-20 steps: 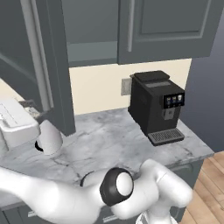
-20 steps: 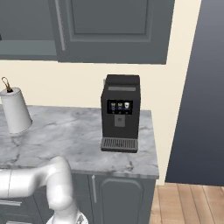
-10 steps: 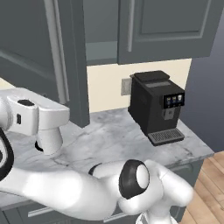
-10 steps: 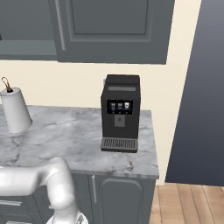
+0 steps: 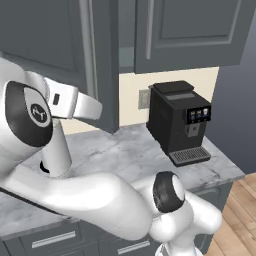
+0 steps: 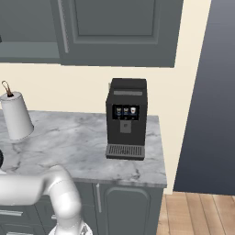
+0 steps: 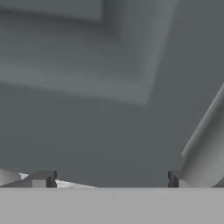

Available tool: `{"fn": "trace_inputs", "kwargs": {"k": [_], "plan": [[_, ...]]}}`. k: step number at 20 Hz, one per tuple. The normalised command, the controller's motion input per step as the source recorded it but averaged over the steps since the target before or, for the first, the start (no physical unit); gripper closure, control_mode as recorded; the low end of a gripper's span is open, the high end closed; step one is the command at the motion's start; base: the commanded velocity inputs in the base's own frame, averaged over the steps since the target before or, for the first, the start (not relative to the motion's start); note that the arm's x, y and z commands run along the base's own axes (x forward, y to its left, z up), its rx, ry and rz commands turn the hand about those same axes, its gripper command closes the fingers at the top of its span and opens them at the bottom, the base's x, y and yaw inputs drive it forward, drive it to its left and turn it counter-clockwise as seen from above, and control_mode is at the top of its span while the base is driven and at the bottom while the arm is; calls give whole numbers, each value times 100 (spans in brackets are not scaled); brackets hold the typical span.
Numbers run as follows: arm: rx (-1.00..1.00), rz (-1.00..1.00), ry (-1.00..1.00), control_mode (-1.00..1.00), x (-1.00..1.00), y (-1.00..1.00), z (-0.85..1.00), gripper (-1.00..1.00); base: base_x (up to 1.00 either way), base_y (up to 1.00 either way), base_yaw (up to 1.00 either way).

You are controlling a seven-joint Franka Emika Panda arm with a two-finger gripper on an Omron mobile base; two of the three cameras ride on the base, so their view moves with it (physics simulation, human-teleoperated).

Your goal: Open the cabinet. Pick the dish brush and place it next to the sink. Then close the cabinet.

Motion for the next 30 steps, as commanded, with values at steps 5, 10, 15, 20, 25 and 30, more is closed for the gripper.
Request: {"fn": "trace_inputs", "kwargs": {"k": [5,10,15,20,25,30], "plan": [[-16,39,-11,-100,100,-100,-37,-100,0,0,0],[-18,36,-25,-100,100,-100,-58,-100,0,0,0],[-15,30,-46,-100,100,-100,-55,-100,0,0,0],[-3,28,-69,-100,99,-100,-10,-100,0,0,0],[0,30,-35,-100,59,-92,90,-100,0,0,0],[0,29,-14,-100,69,-67,85,-100,0,0,0]]}}
